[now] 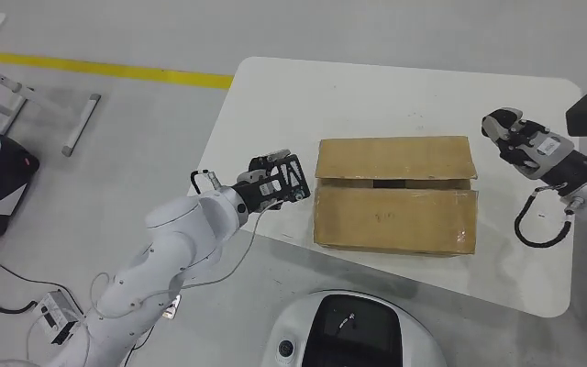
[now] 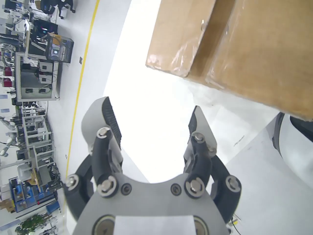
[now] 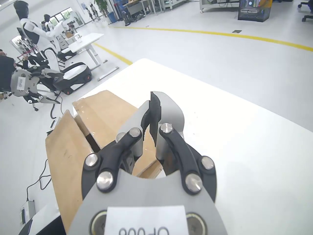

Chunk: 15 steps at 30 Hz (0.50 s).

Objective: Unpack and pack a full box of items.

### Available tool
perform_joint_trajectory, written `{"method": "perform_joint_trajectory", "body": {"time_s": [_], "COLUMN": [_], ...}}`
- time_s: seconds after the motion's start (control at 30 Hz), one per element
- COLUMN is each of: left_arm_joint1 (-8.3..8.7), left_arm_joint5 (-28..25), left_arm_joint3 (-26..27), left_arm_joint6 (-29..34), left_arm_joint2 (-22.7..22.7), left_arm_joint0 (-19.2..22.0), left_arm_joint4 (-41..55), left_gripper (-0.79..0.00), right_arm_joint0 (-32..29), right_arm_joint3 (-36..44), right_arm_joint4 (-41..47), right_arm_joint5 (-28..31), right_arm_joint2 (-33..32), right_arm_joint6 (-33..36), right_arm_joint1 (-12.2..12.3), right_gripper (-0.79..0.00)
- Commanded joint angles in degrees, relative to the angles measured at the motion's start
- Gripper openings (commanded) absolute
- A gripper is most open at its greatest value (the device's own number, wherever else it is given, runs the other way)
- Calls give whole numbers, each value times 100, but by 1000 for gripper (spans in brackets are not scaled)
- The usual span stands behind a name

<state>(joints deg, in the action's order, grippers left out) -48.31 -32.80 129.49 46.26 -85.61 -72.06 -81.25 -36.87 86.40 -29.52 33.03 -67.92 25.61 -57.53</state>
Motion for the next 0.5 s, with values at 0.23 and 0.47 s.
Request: {"method": "perform_joint_trajectory", "body": {"time_s": [0.23,0.47], "left_arm_joint1": [4,-27], "left_arm_joint5": [-308,-399], "left_arm_joint3": [-285,-578], "left_arm_joint6": [1,-140], "left_arm_joint2": [21,326], "left_arm_joint0": [-398,-270], "left_arm_joint4": [259,368], "left_gripper": [-785,-785], "right_arm_joint0": [231,285], "right_arm_joint3": [33,-10], "right_arm_joint4": [196,50], "right_arm_joint5": [187,137], "right_arm_joint2": [494,1014], "right_arm_joint6": [98,63], "right_arm_joint1": [-123,-257], "right_gripper": [-785,-785]}}
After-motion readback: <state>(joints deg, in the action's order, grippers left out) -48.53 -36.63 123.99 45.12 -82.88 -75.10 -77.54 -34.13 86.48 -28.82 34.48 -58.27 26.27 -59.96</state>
